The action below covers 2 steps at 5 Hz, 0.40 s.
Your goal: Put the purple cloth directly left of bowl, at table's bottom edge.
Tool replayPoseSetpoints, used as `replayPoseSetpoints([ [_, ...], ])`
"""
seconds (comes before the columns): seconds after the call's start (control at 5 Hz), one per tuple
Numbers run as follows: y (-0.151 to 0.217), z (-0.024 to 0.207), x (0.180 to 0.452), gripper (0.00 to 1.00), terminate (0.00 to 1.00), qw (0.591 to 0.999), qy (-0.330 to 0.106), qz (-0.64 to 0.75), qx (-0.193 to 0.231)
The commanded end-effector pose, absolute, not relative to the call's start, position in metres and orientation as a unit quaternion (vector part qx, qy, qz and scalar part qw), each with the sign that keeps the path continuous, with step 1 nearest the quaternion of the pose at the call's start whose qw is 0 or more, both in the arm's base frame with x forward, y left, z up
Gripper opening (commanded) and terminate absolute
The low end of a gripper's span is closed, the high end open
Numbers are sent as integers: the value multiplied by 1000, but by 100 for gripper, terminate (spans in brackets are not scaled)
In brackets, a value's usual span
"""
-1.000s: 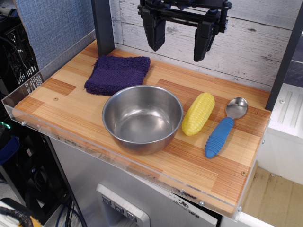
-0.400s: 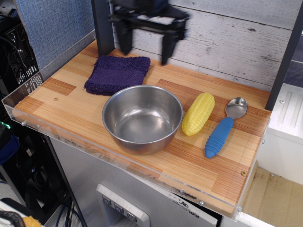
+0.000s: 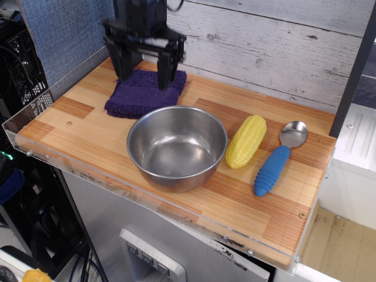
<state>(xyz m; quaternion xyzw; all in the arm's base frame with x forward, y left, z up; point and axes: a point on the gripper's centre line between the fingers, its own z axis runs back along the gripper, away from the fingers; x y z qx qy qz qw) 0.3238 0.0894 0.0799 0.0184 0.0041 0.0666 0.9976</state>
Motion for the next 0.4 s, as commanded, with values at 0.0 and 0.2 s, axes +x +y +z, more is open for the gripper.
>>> replayPoseSetpoints([
  [0.0, 105, 76, 357, 100, 0, 997, -38, 53, 37],
  [0.2, 111, 70, 369, 100, 0, 997, -38, 59, 40],
])
